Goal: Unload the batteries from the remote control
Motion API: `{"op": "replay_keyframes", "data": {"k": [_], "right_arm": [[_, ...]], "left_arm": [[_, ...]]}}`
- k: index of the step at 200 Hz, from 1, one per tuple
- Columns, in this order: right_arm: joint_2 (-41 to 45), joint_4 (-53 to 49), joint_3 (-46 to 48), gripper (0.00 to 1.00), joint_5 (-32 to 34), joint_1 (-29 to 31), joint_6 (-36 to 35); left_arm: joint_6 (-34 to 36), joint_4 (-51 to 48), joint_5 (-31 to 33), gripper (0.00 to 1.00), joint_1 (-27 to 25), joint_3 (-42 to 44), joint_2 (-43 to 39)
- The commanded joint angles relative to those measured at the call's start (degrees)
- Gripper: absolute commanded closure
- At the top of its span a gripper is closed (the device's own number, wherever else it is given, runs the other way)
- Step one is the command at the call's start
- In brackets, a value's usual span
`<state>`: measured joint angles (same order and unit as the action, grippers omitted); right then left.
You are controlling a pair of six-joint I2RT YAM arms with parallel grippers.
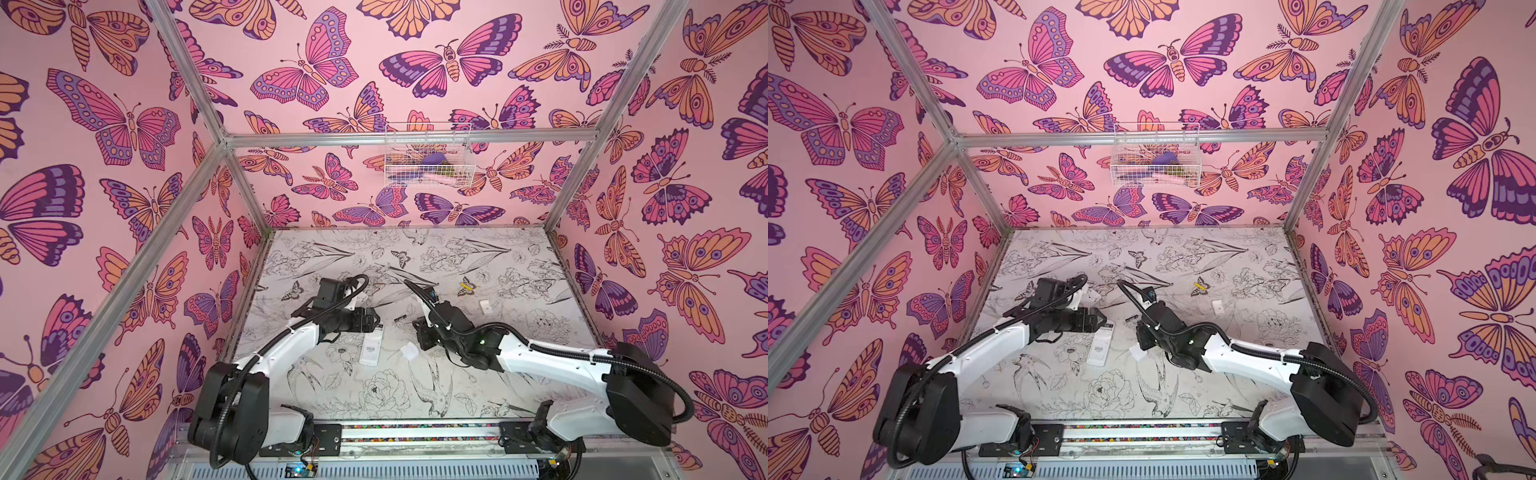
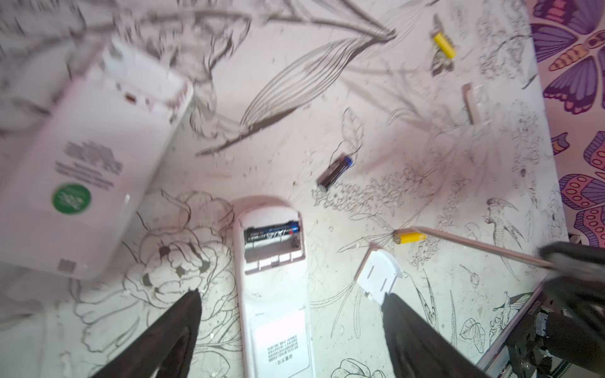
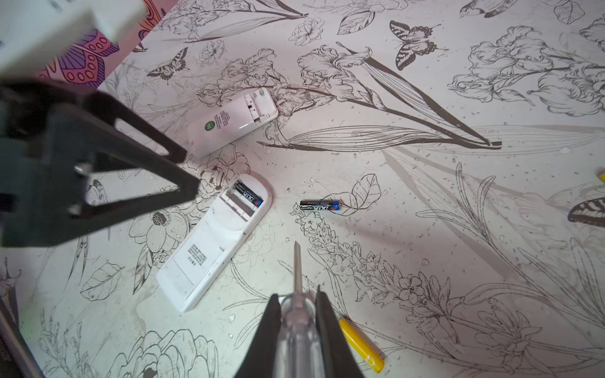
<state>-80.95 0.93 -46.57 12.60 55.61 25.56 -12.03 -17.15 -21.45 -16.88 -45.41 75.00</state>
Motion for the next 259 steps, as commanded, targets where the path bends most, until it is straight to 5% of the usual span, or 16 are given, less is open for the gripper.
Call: {"op": "replay_keyframes", "data": {"k": [1,56,81,113,139,207,259], "right_arm": [[-1.12,-2.00,-1.91,1.00,-0.05,0.08,1.17],[-0.62,-9.27,-6.17,1.00,-6.73,-5.42,4.48],[-1.15,-10.45,-8.06,1.00,-10.88,-6.69,2.29],[-6.68,-6.34,-9.45,1.00,-19.34,-8.77,-5.15],[-8.73,-5.65,-11.09,1.00,-21.60,-9.03,-3.71],[-7.03,0.01,-4.77,1.00,-12.83,-7.31,2.10],[-9.57,-0.16,-8.45,1.00,-12.57,-6.31,2.31]], "left_arm": [[9.95,-3.62,-0.81,0.08,1.18,-3.44,-2.55],[19.49,-14.51,-10.95,0.00,8.14,-11.92,1.03],[22.52,-17.70,-10.29,0.00,10.74,-13.97,1.09],[19.65,-10.45,-13.68,0.00,10.78,-8.93,-5.48],[17.09,-12.89,-14.44,0.00,13.37,-9.05,-10.12],[15.65,-7.56,-22.87,0.00,15.15,-3.43,-11.74],[18.36,-8.83,-20.03,0.00,14.52,-3.75,-13.93]]}}
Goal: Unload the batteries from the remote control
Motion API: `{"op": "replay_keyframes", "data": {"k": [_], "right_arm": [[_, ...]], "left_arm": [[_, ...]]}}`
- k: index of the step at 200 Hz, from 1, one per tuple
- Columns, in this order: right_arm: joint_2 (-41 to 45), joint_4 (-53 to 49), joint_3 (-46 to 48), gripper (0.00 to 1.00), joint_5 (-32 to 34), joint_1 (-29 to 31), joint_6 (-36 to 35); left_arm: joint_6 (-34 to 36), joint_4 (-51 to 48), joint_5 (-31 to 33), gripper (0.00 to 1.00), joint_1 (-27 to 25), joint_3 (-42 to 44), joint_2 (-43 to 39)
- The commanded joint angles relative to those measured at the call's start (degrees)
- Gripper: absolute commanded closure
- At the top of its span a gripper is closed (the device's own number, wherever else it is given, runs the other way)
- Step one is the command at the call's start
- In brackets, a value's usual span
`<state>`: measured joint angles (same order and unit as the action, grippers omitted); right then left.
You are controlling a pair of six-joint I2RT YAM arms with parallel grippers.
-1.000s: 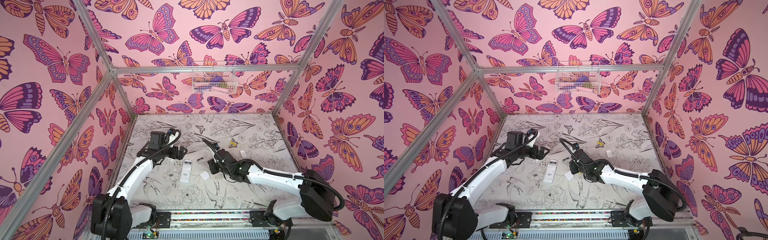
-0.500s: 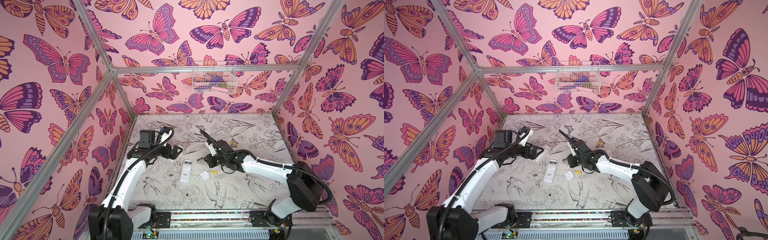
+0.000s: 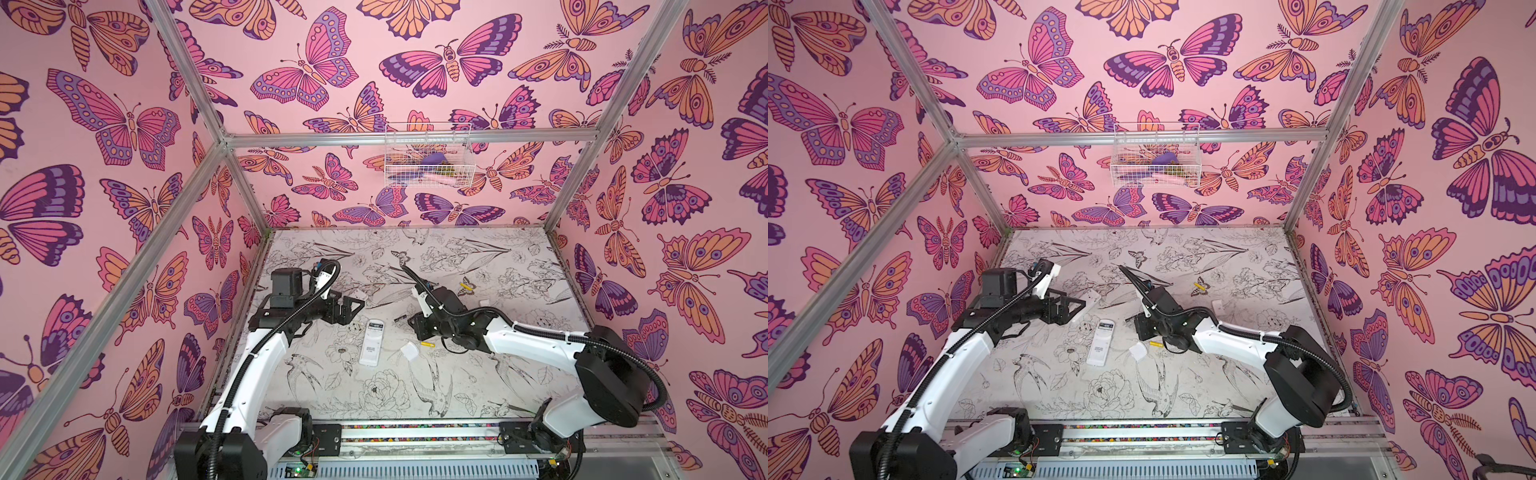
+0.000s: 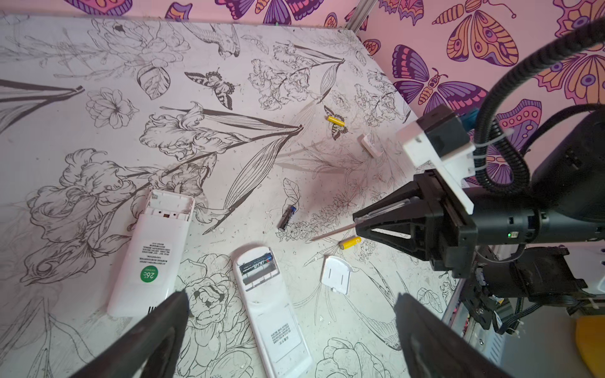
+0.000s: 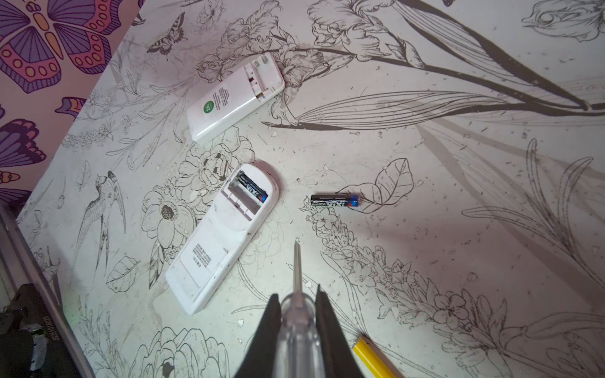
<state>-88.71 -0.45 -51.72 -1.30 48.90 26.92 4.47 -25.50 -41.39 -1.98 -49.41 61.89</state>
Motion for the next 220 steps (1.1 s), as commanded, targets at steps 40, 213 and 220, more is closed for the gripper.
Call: {"op": "replay_keyframes", "data": {"k": [40,213,220], "right_arm": [[-6.76,0.69,-7.38,1.00,0.52,0.54,-0.40],[-16.65,2.25,-12.81,1.00,-6.67,1.55,0.70],[-17.46,2.79,-13.53,1.00,-7.24,1.59,0.81]], "left_arm": [[1.38,0.26,0.70,0.00,0.03,-0.55,0.73],[2.91,-1.31,5.59,0.00,-2.74,-2.09,4.82],[2.96,-1.31,5.56,0.00,-2.70,-2.10,4.76]]}}
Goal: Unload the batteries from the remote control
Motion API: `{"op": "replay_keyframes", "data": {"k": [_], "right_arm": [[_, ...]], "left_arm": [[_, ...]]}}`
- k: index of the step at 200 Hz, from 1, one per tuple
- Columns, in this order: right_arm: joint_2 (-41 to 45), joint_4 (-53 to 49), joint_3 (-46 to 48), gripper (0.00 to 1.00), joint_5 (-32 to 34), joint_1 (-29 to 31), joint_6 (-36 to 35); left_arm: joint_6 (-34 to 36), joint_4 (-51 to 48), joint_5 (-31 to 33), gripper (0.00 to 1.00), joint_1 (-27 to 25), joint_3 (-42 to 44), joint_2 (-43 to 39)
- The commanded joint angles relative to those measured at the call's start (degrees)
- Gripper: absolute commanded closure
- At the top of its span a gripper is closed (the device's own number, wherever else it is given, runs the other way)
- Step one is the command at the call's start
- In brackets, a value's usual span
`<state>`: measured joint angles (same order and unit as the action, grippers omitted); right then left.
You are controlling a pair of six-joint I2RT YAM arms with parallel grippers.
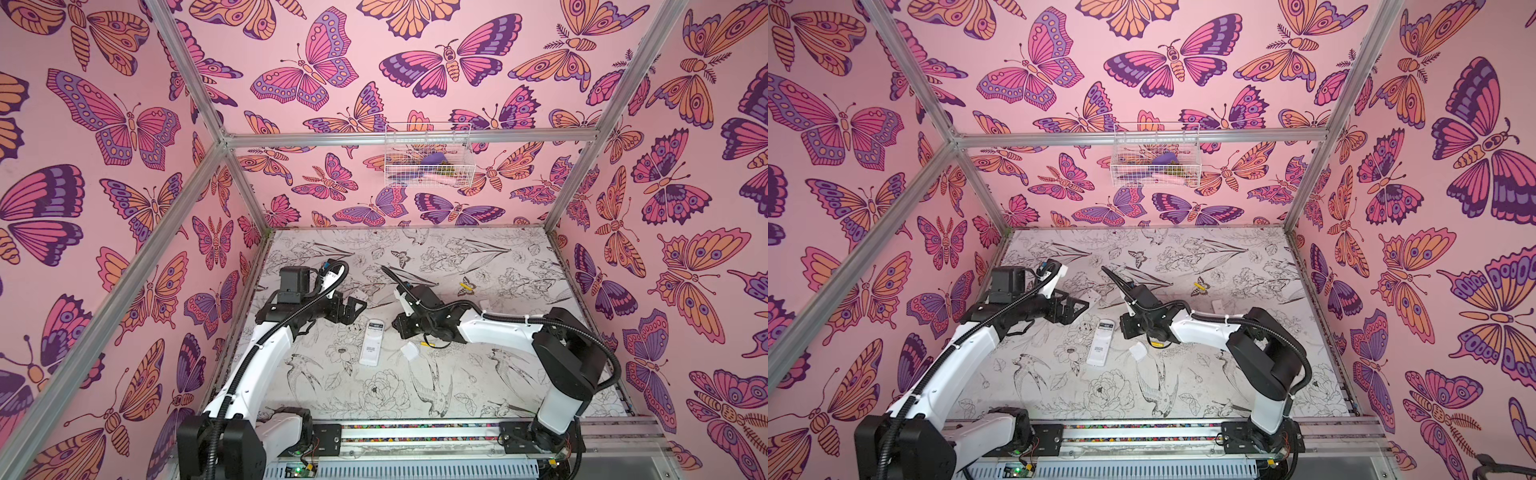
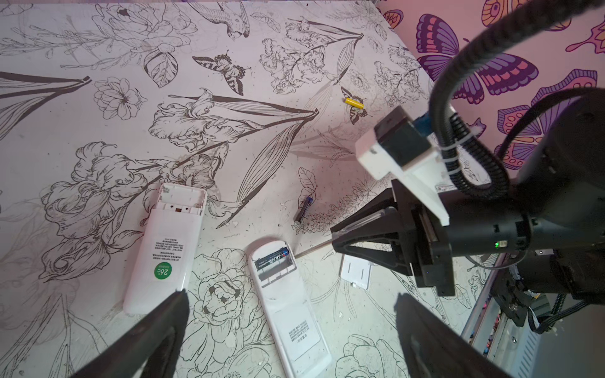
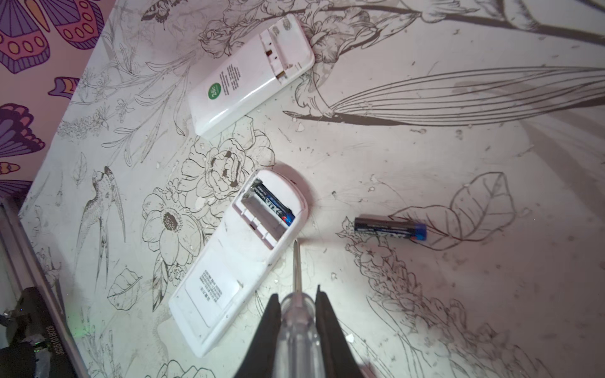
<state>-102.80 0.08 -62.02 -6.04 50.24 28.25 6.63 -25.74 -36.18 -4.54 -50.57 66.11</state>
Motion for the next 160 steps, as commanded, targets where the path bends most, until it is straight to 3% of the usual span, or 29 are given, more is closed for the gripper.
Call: {"op": "replay_keyframes", "data": {"k": [1,54,108,160], "right_arm": [[-3.45,2.37,-3.39,1.00,-2.62,0.28,-0.50],[-8.70,3.80,-8.91,1.00,-11.43,0.21,-1.60],[-10.98,5.87,-10.95,1.00,-19.86,0.30,-2.44],[-8.34,9.23,-8.04,1.00,-18.80,0.03,-0.74]], "left_arm": [[0.82,-1.07,0.34,0.00,-0.18,-0.94,0.57],[2.73,-1.70,-1.48,0.00,0.72,-1.02,0.62],[11.06,-4.95,-8.11,0.00,0.67,-0.15,1.52],[16.78,-7.22,-9.28,0.00,-0.27,-0.03,3.44]]}}
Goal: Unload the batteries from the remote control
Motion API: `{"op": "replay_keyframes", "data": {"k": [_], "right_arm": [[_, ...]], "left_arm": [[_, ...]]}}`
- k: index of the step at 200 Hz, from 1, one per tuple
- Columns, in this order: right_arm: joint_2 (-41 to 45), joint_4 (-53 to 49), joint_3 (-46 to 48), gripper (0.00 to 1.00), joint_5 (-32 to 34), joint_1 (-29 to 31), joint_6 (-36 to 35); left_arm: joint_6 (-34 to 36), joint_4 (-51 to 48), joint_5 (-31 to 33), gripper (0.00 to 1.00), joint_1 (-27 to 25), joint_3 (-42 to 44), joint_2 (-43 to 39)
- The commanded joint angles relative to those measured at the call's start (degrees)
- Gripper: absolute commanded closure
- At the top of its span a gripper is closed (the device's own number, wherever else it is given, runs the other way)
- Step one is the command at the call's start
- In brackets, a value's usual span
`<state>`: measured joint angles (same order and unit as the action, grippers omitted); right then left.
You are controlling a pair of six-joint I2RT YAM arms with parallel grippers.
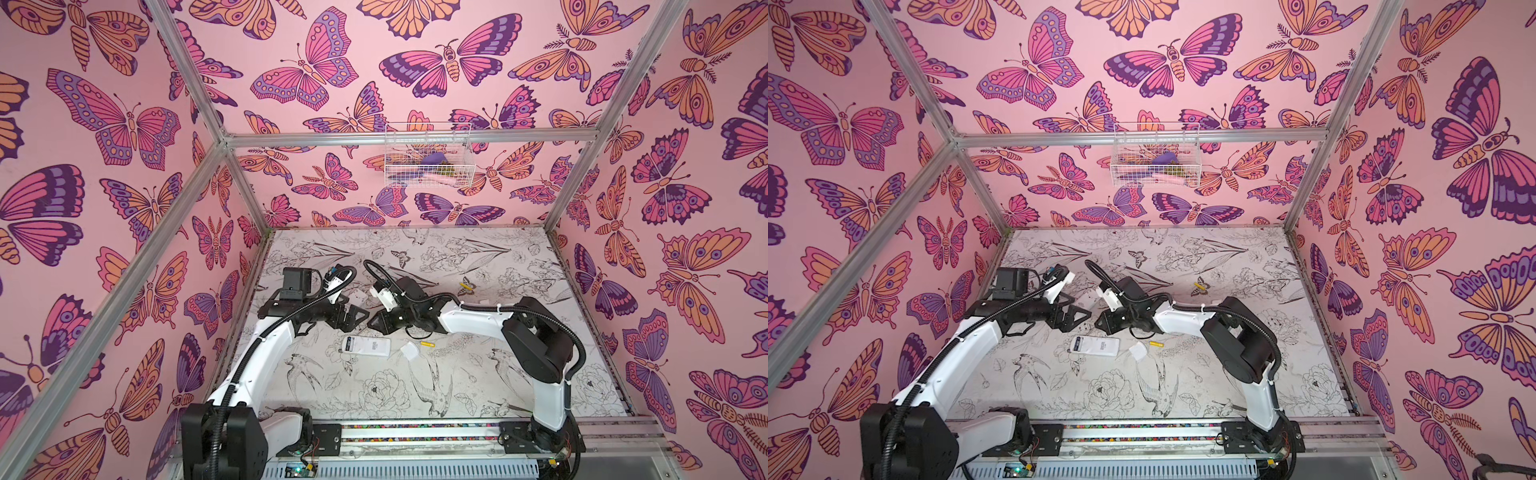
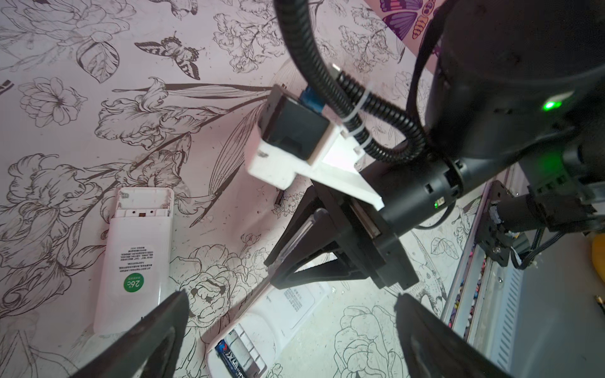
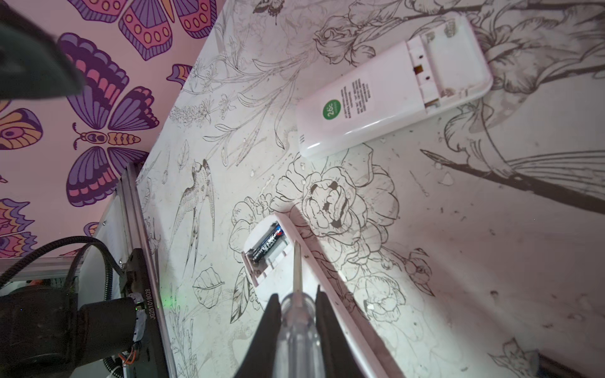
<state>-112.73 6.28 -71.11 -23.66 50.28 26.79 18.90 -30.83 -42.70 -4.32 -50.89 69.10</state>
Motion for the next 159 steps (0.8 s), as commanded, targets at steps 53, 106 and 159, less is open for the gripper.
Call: {"op": "replay_keyframes", "data": {"k": [53,106,159], "right_arm": [[8.54,5.65,8.27,1.00,1.38,-1.45,4.28],[12.83,3.68,11.14,1.00,2.19,-2.30,5.24],[21.73,0.68,18.98,1.00,3.91,-5.49,5.31]], "left_arm": [[28.38,-15.39,-2.81,0.00,-1.74,-2.91,1.51],[57.74,-24.74,4.46,0.00,-4.07,-4.00,6.80],[68.66,-22.98,11.87,0.00,-4.17,-4.39,13.87]]}}
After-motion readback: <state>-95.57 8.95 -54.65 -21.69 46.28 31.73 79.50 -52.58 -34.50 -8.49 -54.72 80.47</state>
